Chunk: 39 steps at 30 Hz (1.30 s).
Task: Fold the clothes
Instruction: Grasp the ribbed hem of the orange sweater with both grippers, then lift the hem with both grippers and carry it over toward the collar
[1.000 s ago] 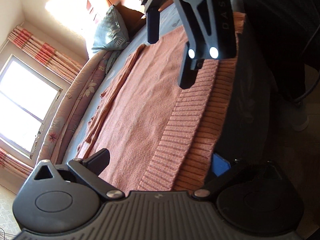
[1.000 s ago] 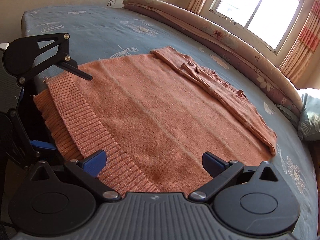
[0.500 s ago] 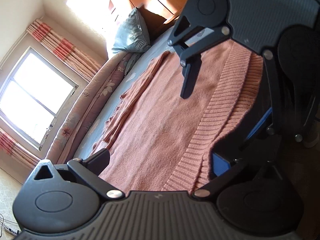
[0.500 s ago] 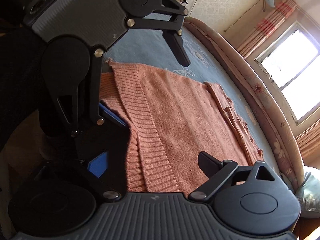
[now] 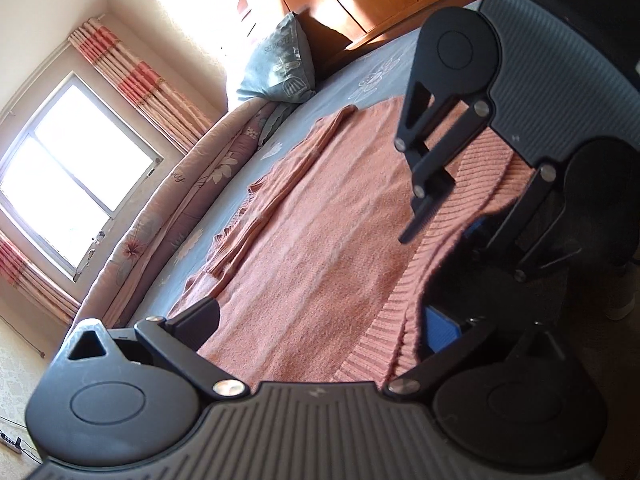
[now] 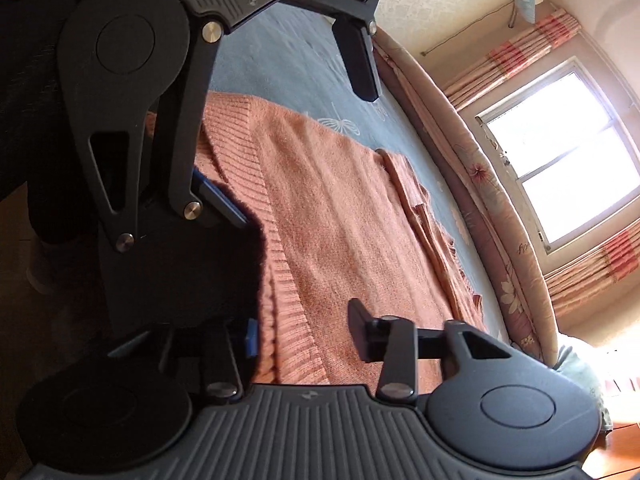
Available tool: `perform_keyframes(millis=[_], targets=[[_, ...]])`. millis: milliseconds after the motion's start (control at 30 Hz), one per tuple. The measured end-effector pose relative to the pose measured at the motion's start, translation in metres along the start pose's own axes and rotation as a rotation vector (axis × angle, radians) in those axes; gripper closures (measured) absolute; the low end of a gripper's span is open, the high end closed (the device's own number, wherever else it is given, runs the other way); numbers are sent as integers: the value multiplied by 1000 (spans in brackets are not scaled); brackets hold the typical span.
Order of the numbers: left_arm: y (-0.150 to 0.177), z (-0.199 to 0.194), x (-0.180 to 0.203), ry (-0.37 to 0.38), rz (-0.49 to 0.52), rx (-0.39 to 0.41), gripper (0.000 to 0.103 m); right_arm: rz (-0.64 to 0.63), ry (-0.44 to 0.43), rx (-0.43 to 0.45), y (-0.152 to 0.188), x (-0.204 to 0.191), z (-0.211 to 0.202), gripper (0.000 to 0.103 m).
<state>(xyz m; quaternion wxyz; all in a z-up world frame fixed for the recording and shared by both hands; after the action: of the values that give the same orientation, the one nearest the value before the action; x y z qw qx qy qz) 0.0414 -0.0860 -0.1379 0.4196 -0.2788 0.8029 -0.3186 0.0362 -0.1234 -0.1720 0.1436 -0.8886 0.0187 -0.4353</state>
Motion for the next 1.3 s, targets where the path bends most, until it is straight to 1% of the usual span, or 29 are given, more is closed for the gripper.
perform_keyframes(millis=[33, 100, 167, 233, 267, 333, 367, 400, 433, 467, 500, 600, 633, 700, 733, 767, 833, 967, 1033, 1067, 1100, 1200, 1300], targets=[[1, 0, 2, 11, 8, -10, 1, 17, -11, 2, -1, 1, 0, 89], [4, 0, 6, 34, 24, -29, 1, 30, -4, 0, -1, 3, -1, 90], [6, 0, 10, 57, 40, -48, 4, 53, -3, 5, -1, 6, -2, 92], [7, 3, 16, 70, 62, -70, 17, 76, 0, 5, -1, 11, -2, 92], [6, 5, 19, 65, 79, -77, 22, 84, 2, 8, -1, 13, -2, 92], [5, 11, 24, 55, 104, -93, 40, 91, 8, 10, -1, 15, -3, 92], [4, 15, 25, 56, 102, -104, 44, 94, 9, 10, 0, 16, -3, 92], [3, 17, 26, 58, 93, -113, 53, 98, 9, 10, 0, 16, -3, 92], [3, 19, 25, 60, 82, -124, 58, 101, 10, 12, 0, 16, -3, 92], [3, 21, 25, 55, 76, -133, 60, 103, 10, 14, 1, 16, -3, 92], [5, 22, 23, 46, 75, -139, 65, 106, 9, 14, 2, 15, -3, 92], [10, 21, 16, 13, 70, -159, 68, 112, 11, 17, 4, 13, -5, 92], [14, 20, 12, -1, 66, -167, 74, 113, 14, 18, 4, 13, -5, 92], [18, 19, 3, -19, 36, -190, 79, 113, 21, 16, 5, 14, -4, 91], [20, 18, -1, -22, 13, -202, 80, 113, 25, 15, 5, 15, -4, 85], [21, 17, -4, -22, -7, -208, 80, 109, 40, 11, 5, 15, -3, 77], [21, 15, -7, -21, -31, -208, 80, 95, 65, 2, 8, 12, -2, 69], [17, 14, -8, -22, -37, -202, 80, 90, 98, -65, 25, 7, 2, 69], [16, 15, -9, -18, -44, -200, 80, 99, 112, -112, 40, 6, 1, 68], [15, 16, -11, -16, -48, -199, 80, 99, 116, -136, 49, 5, 0, 63], [15, 16, -12, -14, -52, -198, 79, 96, 123, -161, 57, 4, -1, 62], [15, 18, -13, -13, -52, -197, 79, 91, 154, -221, 82, 5, -4, 62], [16, 19, -12, -11, -47, -199, 79, 122, 162, -270, 103, 8, -10, 62]])
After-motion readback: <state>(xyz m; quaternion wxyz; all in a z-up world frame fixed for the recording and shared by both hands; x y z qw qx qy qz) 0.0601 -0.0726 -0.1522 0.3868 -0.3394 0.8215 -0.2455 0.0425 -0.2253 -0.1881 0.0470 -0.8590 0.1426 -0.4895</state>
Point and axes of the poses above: each gripper's, at about its wrist camera, not at the fingertips, and z roughly the way its jaws point, x to its right, y to its underside, the point moved 5 cm from there along z, roughly the way its jaws point, and after that the axes turned 15 degrees about -z, right-handed, at the moved point
